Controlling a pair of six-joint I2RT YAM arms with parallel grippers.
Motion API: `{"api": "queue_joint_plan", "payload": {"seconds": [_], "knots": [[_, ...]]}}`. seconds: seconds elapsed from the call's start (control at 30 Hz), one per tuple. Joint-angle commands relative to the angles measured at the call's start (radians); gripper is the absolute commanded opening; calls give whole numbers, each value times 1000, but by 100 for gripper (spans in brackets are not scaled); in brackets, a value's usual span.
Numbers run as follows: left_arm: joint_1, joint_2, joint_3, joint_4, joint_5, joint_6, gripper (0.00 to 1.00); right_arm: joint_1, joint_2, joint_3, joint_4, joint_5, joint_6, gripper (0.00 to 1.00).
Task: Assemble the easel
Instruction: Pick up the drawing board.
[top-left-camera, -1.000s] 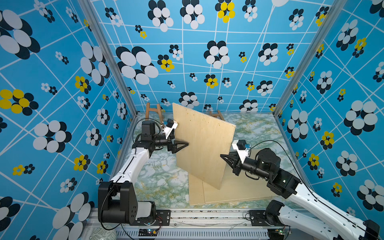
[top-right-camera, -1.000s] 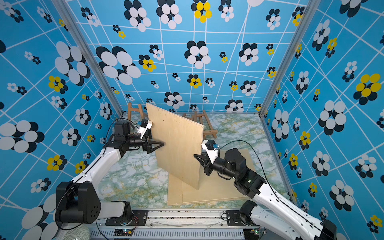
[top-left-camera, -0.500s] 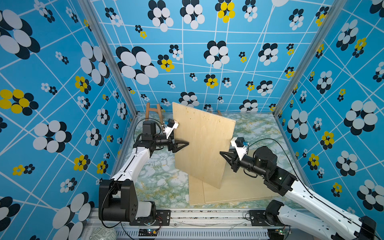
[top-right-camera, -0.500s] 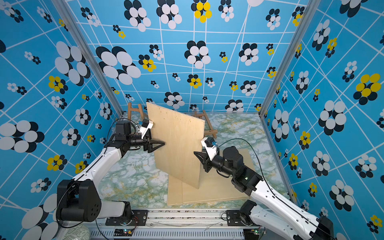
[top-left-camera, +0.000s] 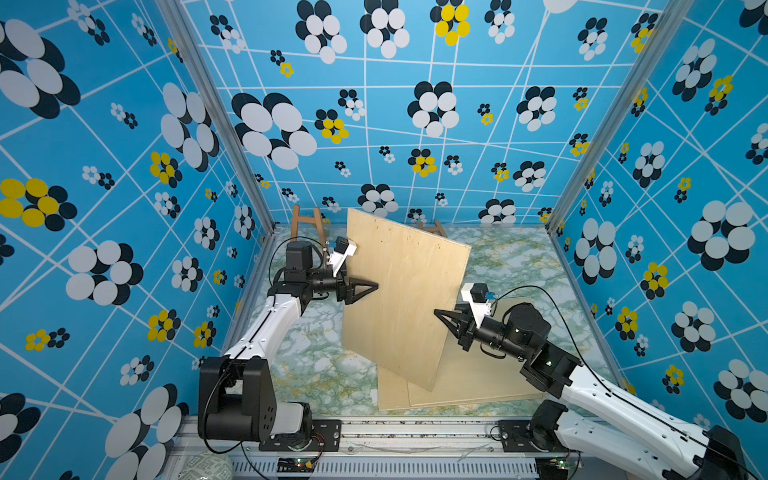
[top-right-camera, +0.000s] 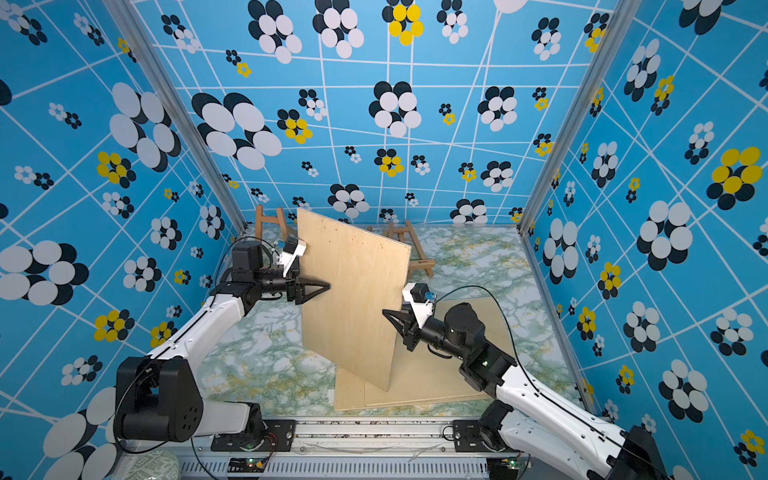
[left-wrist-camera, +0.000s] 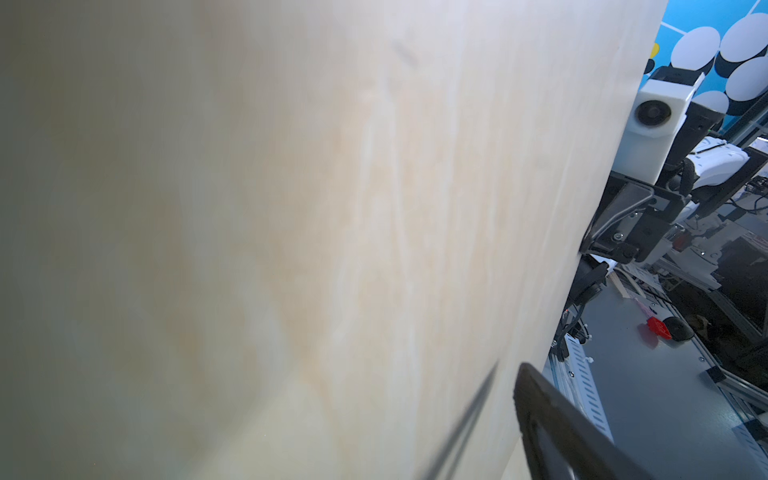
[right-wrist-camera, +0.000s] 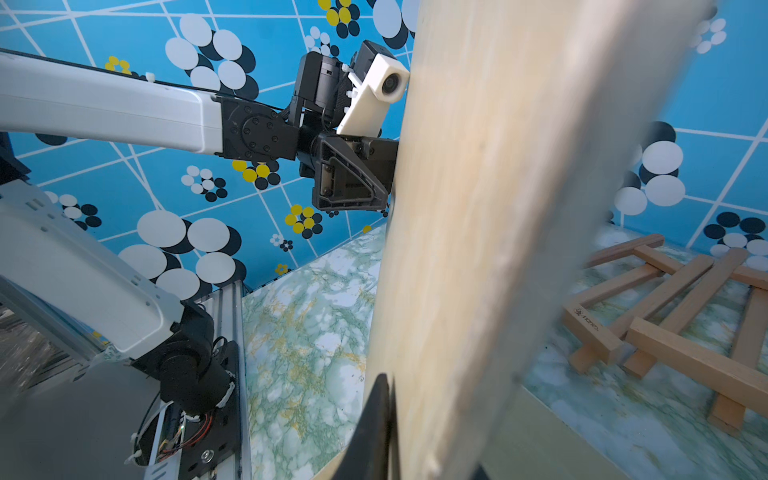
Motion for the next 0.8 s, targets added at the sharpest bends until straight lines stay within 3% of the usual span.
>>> {"api": "queue_joint_plan", "payload": {"seconds": [0.0, 0.43, 0.47, 0.57, 0.77], "knots": [[-16, 0, -23, 45, 68, -53, 85, 0, 48, -7, 167, 18, 2, 15], [-15, 23, -18, 79, 71, -94, 82, -1, 123, 11, 289, 31, 71, 19], [-15, 26, -19, 81, 71, -95, 82, -1, 130, 11, 295, 31, 77, 18], [-10, 26, -19, 80, 69, -98, 82, -1, 137, 8, 311, 39, 83, 0], [14, 26, -19, 94, 39, -137, 82, -8, 152, 13, 316, 44, 66, 0]]}}
